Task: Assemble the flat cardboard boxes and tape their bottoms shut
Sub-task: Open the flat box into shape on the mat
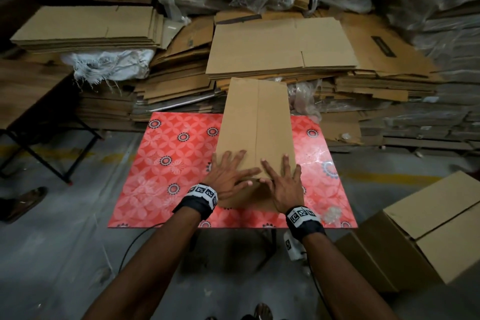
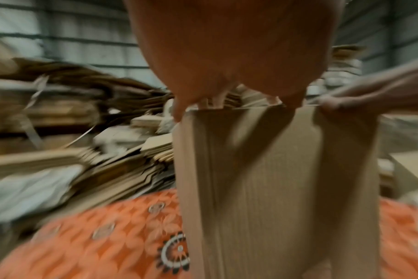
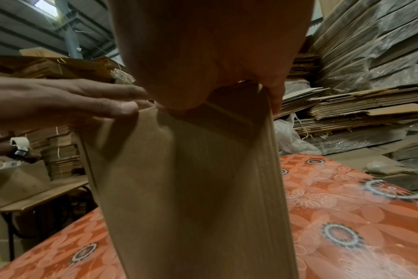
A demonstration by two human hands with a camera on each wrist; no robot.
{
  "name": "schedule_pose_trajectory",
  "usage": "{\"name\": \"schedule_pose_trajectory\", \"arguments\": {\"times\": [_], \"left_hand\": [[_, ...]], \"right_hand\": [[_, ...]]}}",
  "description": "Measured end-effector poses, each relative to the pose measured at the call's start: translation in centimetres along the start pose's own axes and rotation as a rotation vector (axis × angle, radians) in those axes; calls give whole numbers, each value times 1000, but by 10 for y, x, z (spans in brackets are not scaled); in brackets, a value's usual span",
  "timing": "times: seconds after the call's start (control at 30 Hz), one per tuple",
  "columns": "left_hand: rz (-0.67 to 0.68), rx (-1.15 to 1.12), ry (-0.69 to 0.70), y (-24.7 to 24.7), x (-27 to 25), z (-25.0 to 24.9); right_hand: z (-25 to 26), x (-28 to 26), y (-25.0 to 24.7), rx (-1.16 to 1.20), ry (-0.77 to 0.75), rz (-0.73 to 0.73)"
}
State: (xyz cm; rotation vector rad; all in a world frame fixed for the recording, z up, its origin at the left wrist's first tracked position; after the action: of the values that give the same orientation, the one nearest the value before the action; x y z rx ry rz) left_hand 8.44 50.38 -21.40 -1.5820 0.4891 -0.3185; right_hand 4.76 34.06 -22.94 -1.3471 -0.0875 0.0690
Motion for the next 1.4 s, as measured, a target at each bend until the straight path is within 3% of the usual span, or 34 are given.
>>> {"name": "schedule_pose_trajectory", "arguments": {"times": [0.27, 0.4, 0.47, 0.6, 0.7, 0.77, 0.83, 0.87, 0.97, 1.03, 1.1, 1.2, 1.4], "left_hand": [[-63, 112, 0, -16, 11, -6], [-74, -18, -36, -33, 13, -10], [-150, -156, -42, -50, 10, -10], [-451, -395, -36, -89, -8, 8], [-668, -528, -220, -108, -37, 46], [-737, -367, -487, -108, -58, 77], [-619, -45, -695, -98, -69, 99], [-534, 42, -696, -90, -69, 102], [-265, 33, -484, -47, -59, 91], [-150, -163, -431, -20, -58, 83], [-122, -398, -462, -7, -58, 78], [-133, -474, -481, -1, -54, 70], [-160, -109, -597, -23, -48, 88]], "right_hand": [[1, -1, -2, 22, 12, 6], [1, -1, -3, 40, 16, 5], [1, -1, -5, 33, 12, -5], [-1, -2, -3, 33, 13, 15], [-1, -2, -4, 39, 21, 24], [0, -2, -4, 26, 32, 29], [3, -2, -4, -5, 44, 28], [5, -1, -3, -17, 48, 33], [11, -2, 1, 30, 51, 61], [11, -2, 0, 63, 49, 76], [12, -2, -1, 37, 38, 92], [13, -2, -5, -8, 26, 107], [37, 1, -13, -145, -75, 105]]}}
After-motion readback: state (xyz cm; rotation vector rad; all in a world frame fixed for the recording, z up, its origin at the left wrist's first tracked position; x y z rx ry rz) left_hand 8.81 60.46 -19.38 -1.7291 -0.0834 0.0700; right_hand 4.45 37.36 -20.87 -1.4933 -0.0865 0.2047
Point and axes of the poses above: each hand's wrist, its own x-axis towards the middle knuckle, its own y-axis out of the palm, z = x × y, the point moved 10 cm from there along x, towards the middle knuckle, and after that the axes turned 8 degrees about -y, right-handed, at the moved point
